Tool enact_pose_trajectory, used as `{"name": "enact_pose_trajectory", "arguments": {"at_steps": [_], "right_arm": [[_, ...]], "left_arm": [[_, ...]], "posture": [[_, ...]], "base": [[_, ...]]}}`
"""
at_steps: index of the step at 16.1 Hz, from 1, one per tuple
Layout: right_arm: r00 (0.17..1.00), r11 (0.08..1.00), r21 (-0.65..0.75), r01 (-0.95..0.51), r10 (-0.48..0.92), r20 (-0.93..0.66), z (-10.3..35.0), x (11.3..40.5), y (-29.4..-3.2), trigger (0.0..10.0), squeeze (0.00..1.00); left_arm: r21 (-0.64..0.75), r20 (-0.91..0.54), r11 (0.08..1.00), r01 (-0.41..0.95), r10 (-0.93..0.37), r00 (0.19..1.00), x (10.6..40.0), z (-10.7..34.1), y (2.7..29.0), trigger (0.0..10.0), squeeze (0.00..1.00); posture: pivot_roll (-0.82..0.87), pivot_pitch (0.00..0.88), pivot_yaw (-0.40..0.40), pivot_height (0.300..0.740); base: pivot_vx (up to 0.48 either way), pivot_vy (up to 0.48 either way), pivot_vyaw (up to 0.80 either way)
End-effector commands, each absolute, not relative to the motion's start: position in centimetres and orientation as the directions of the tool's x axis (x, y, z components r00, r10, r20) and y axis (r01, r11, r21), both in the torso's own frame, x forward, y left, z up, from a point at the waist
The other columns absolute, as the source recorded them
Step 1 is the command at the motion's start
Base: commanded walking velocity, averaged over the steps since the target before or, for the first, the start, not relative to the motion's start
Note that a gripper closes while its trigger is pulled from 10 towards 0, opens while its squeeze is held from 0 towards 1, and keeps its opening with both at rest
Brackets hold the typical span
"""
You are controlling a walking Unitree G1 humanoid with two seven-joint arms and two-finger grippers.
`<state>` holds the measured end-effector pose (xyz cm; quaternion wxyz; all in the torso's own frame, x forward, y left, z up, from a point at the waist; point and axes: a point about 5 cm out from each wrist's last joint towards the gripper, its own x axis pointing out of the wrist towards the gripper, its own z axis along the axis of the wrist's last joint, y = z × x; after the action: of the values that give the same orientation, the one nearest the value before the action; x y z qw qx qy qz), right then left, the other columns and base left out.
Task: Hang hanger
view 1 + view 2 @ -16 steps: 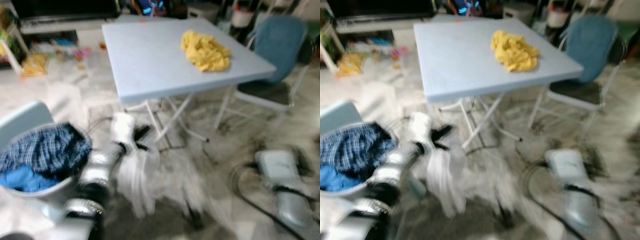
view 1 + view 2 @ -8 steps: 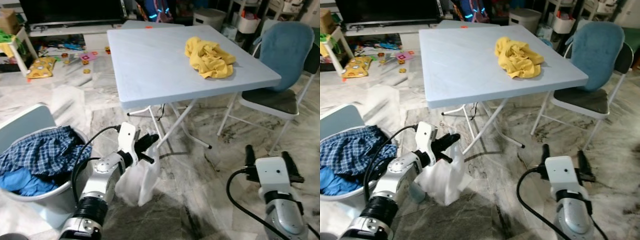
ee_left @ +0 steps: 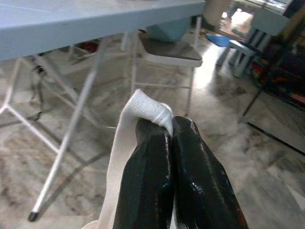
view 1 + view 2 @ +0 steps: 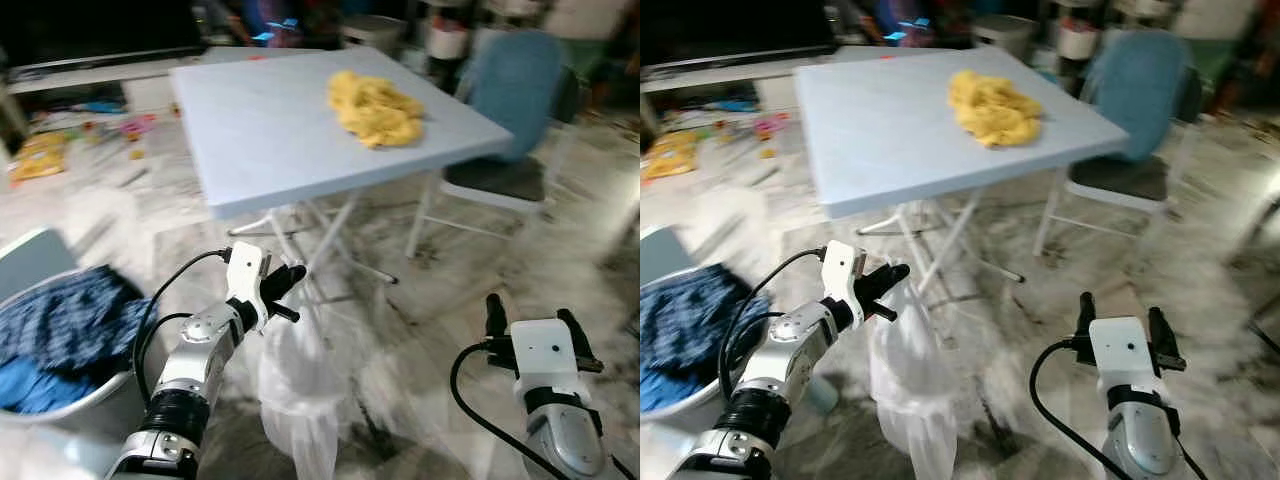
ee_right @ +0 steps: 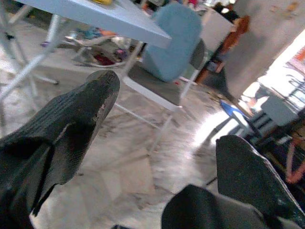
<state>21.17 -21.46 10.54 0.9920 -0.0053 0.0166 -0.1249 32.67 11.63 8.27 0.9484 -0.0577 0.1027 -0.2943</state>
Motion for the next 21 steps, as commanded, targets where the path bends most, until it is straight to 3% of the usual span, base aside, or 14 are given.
{"name": "enact_pose_trajectory", "arguments": {"at_steps": [1,7,15,21], "right_arm": [[0.97,0.97,-0.01,0.243,-0.243,-0.026,10.8,21.5,-21.5,10.0,0.0],[0.97,0.97,-0.012,0.241,-0.242,-0.026,10.8,21.7,-21.2,10.0,0.0],[0.968,0.968,-0.01,0.251,-0.251,-0.017,11.0,21.9,-21.1,10.0,0.0],[0.972,0.972,-0.023,0.234,-0.235,-0.008,11.1,22.6,-21.6,10.0,0.0]], "left_arm": [[-0.155,-0.124,0.822,0.548,-0.566,0.815,33.4,9.4,11.5,10.0,0.0],[-0.156,-0.124,0.83,0.536,-0.555,0.823,33.6,9.4,11.3,10.0,0.0],[-0.109,-0.146,0.841,0.529,-0.54,0.829,34.0,9.3,11.1,10.0,0.0],[-0.046,-0.163,0.916,0.398,-0.4,0.902,32.1,7.7,15.0,10.0,0.0]], "posture": [[0.02,0.0,-0.04,0.74],[0.01,0.0,-0.035,0.74],[0.01,0.0,-0.035,0.74],[0.08,0.0,-0.096,0.74]], "base": [[0.0,0.379,-0.8],[0.0,0.434,-0.8],[0.25,0.289,-0.8],[0.0,0.0,-0.2]]}}
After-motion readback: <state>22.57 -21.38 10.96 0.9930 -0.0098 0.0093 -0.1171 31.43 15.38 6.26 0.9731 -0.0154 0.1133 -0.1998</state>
